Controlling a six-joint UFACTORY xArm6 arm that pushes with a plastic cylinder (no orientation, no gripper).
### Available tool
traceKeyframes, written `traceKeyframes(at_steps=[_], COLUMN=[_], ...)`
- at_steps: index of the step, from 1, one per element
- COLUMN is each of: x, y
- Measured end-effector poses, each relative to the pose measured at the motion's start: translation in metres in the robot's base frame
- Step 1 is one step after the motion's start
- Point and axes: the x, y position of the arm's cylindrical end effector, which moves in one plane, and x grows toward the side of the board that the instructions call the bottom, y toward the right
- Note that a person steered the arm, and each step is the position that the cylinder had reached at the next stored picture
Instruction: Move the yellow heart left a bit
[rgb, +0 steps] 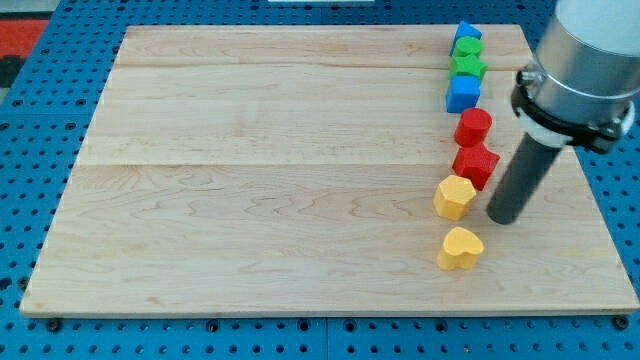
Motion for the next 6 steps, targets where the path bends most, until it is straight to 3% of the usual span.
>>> traceKeyframes(at_steps=[1,2,3,4,5,6], x=[-0.016,-0.012,0.029,0.058,0.056,0.025], y=[-0.066,-0.010,0.078,0.050,-0.018,-0.032])
